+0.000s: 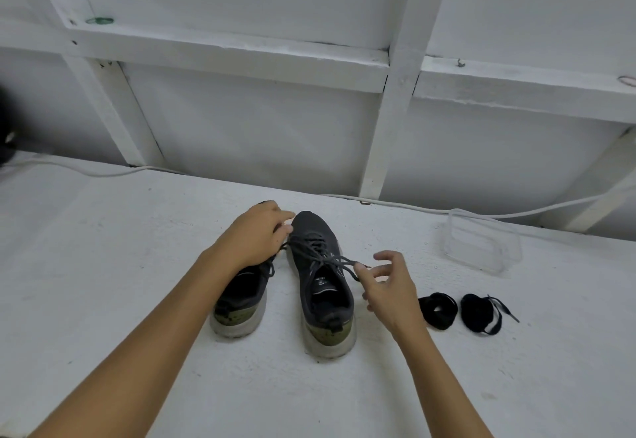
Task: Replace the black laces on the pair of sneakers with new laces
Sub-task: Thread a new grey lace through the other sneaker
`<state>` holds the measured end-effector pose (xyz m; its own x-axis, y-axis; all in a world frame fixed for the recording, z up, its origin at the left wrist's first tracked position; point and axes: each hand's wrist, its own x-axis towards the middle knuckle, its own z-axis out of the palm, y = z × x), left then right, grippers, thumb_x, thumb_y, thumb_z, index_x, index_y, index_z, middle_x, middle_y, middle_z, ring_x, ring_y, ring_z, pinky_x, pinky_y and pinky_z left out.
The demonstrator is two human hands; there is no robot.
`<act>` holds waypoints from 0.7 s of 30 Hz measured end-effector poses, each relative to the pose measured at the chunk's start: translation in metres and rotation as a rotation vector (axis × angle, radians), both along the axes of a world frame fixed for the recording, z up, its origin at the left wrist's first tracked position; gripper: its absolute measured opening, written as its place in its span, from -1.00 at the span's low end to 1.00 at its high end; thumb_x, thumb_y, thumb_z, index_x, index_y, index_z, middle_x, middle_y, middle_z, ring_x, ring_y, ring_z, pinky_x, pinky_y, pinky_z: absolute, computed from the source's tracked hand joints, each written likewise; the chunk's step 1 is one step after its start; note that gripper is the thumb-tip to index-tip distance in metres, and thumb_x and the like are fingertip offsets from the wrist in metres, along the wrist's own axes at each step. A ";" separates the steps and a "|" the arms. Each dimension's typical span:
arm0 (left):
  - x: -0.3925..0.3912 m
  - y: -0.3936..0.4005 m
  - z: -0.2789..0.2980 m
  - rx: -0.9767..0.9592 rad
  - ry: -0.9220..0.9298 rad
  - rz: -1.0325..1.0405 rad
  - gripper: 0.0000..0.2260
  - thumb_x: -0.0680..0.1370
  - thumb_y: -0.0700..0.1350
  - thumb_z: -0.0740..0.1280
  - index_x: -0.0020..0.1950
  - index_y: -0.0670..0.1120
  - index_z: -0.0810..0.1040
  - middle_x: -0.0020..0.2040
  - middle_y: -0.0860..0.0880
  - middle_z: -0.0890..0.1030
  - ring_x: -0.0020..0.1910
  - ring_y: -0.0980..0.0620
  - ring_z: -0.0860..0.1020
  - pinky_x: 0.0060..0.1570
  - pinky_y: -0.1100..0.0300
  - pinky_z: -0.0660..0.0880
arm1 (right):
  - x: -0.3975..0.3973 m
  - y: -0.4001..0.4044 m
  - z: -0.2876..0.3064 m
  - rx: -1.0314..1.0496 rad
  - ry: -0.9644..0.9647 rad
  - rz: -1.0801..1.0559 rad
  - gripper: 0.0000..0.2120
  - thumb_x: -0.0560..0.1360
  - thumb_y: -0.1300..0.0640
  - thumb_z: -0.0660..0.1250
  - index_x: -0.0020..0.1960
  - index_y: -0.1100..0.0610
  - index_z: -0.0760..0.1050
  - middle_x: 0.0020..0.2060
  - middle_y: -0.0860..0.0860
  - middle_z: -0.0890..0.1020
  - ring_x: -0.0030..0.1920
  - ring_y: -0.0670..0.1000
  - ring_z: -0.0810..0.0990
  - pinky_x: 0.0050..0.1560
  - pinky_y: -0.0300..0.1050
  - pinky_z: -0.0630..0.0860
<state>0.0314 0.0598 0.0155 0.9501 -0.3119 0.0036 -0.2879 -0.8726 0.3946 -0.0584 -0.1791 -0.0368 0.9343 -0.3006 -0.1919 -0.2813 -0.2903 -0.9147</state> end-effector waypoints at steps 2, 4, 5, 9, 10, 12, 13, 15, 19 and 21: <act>-0.020 -0.011 0.003 -0.115 -0.040 0.127 -0.83 0.63 -0.07 0.27 0.05 -0.08 0.63 -0.05 -0.03 0.62 -0.05 -0.03 0.59 0.00 0.09 0.51 | -0.001 0.002 0.002 -0.138 -0.088 -0.105 -0.75 0.52 -0.07 0.44 0.04 0.01 0.43 -0.24 -0.04 0.59 -0.26 -0.09 0.57 -0.26 -0.21 0.42; -0.042 -0.017 0.002 -0.153 0.070 0.198 -0.77 0.61 -0.03 0.29 -0.12 -0.14 0.60 -0.22 -0.06 0.64 -0.21 -0.04 0.61 -0.16 0.13 0.51 | -0.003 0.002 0.000 -0.208 -0.156 -0.033 -0.72 0.55 -0.06 0.41 -0.19 0.10 0.47 -0.41 -0.08 0.52 -0.39 -0.13 0.46 -0.33 -0.29 0.35; -0.054 -0.021 0.000 -0.161 0.174 0.200 -0.74 0.62 0.00 0.28 -0.14 -0.15 0.60 -0.22 -0.07 0.65 -0.21 -0.02 0.62 -0.18 0.15 0.48 | -0.004 0.002 -0.001 -0.210 -0.151 0.050 -0.65 0.56 -0.06 0.39 -0.28 0.13 0.47 -0.47 -0.09 0.49 -0.43 -0.14 0.42 -0.36 -0.33 0.32; -0.076 -0.037 -0.018 -0.325 0.313 0.229 -0.72 0.65 0.04 0.24 0.23 -0.07 0.60 0.11 0.04 0.60 0.06 0.12 0.56 0.01 0.26 0.41 | 0.003 0.005 -0.002 -0.219 -0.102 0.269 -0.77 0.59 0.01 0.35 -0.23 0.01 0.61 -0.37 -0.20 0.62 -0.31 -0.20 0.55 -0.26 -0.40 0.43; -0.075 -0.040 -0.022 -0.368 0.278 0.241 -0.70 0.66 0.01 0.23 0.32 -0.08 0.55 0.21 0.01 0.56 0.15 0.09 0.54 0.12 0.26 0.40 | 0.008 0.006 -0.001 -0.220 -0.099 0.297 -0.83 0.60 0.03 0.34 -0.12 -0.02 0.65 -0.26 -0.21 0.67 -0.20 -0.23 0.59 -0.18 -0.41 0.46; -0.068 -0.047 -0.025 -0.444 0.212 0.268 -0.68 0.67 -0.06 0.21 0.39 -0.11 0.50 0.32 -0.04 0.52 0.29 0.03 0.49 0.28 0.22 0.37 | 0.017 0.010 0.003 -0.198 -0.107 0.346 -0.83 0.62 0.08 0.30 0.06 -0.03 0.67 -0.09 -0.20 0.71 -0.04 -0.24 0.62 -0.01 -0.37 0.50; -0.063 -0.051 -0.025 -0.471 0.193 0.277 -0.69 0.68 -0.09 0.19 0.39 -0.11 0.51 0.34 -0.04 0.52 0.31 0.02 0.48 0.30 0.23 0.35 | 0.021 0.013 0.007 -0.188 -0.114 0.355 -0.80 0.63 0.10 0.27 0.09 -0.03 0.67 -0.04 -0.18 0.71 0.01 -0.23 0.62 0.03 -0.36 0.50; -0.054 -0.055 -0.027 -0.472 0.150 0.261 -0.71 0.67 -0.14 0.17 0.34 -0.13 0.55 0.31 -0.03 0.56 0.30 0.02 0.49 0.21 0.30 0.31 | 0.029 0.019 0.014 -0.178 -0.110 0.360 -0.78 0.62 0.14 0.24 0.02 0.01 0.68 -0.05 -0.12 0.72 0.01 -0.17 0.64 0.04 -0.29 0.54; -0.054 -0.059 -0.041 -0.477 0.097 0.255 -0.69 0.67 -0.11 0.21 0.39 -0.10 0.54 0.42 0.00 0.49 0.41 0.06 0.41 0.37 0.34 0.21 | 0.029 0.028 0.013 -0.140 -0.050 0.305 -0.63 0.57 0.15 0.26 -0.35 -0.12 0.59 -0.36 -0.18 0.65 -0.29 -0.19 0.58 -0.23 -0.26 0.48; -0.069 -0.060 -0.050 -0.545 0.095 0.320 -0.66 0.68 -0.05 0.19 0.43 -0.09 0.49 0.47 0.02 0.43 0.46 0.09 0.36 0.48 0.19 0.21 | 0.020 0.030 0.007 -0.062 -0.040 0.228 -0.57 0.57 0.13 0.27 -0.46 -0.09 0.51 -0.47 -0.18 0.56 -0.39 -0.19 0.47 -0.29 -0.27 0.39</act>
